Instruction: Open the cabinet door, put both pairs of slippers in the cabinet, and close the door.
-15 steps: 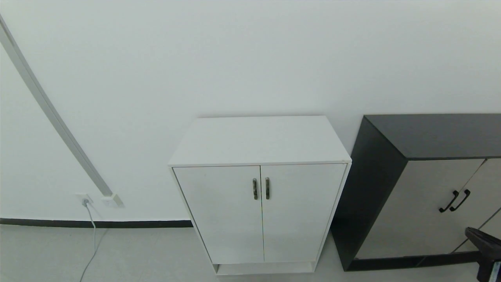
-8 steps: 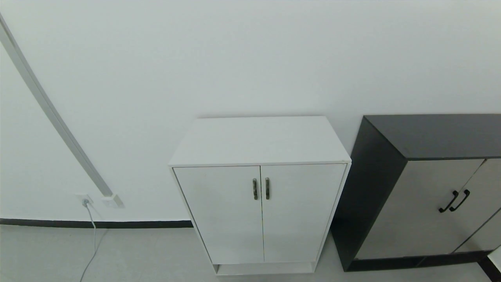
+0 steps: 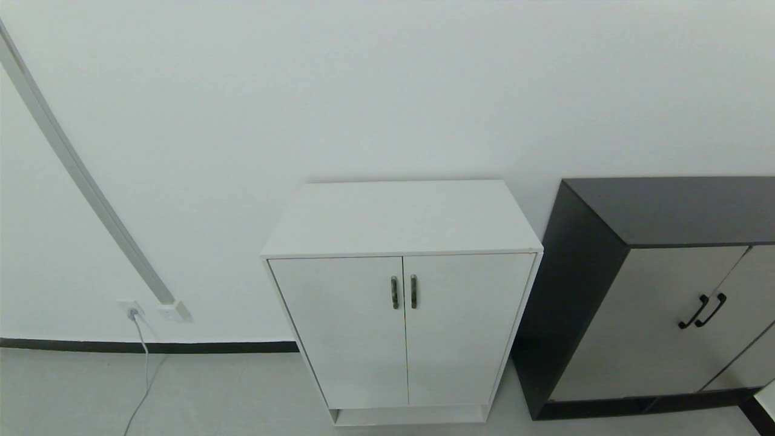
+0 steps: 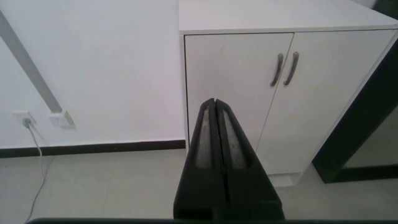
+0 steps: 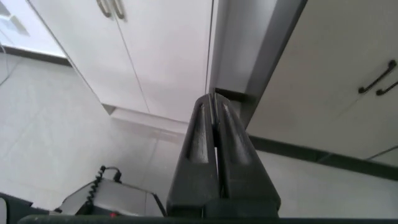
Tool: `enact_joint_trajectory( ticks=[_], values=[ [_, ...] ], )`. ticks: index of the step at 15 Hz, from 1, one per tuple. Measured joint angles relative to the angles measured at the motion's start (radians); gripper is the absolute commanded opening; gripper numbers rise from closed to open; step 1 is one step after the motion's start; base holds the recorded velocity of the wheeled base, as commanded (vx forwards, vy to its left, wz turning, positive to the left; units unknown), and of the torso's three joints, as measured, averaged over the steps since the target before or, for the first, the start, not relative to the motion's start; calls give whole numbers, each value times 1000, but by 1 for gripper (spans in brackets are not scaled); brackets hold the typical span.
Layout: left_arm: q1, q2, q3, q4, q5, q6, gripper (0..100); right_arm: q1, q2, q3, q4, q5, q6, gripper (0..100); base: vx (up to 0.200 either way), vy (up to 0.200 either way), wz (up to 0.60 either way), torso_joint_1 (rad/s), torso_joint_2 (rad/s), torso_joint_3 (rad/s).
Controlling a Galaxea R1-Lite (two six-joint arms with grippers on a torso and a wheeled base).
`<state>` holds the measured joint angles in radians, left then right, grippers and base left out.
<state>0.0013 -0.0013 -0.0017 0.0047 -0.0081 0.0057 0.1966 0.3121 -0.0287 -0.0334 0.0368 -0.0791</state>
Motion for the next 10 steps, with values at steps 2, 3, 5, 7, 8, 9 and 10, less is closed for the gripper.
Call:
enact_joint_trajectory(
  ticks=[2,3,5,7,8,9,10],
  values=[
    [0,0,0,0,0,0,0,1,-11,17,11,20,0,0,0,0,0,0,0,0],
    [0,0,0,0,-1,0,0,1,-20,24,35,33,2,0,0,0,0,0,0,0],
    [0,0,0,0,-1,0,0,1,-37,27,33,33,4,0,0,0,0,0,0,0],
    [0,0,0,0,0,0,0,-15,-64,28,32,31,4,0,0,0,0,0,0,0],
    [0,0,0,0,-1,0,0,-46,-84,29,32,31,4,0,0,0,0,0,0,0],
    [0,0,0,0,-1,0,0,-77,-104,29,32,31,5,0,0,0,0,0,0,0],
    [0,0,0,0,-1,0,0,-102,-123,29,32,30,6,0,0,0,0,0,0,0]
  ],
)
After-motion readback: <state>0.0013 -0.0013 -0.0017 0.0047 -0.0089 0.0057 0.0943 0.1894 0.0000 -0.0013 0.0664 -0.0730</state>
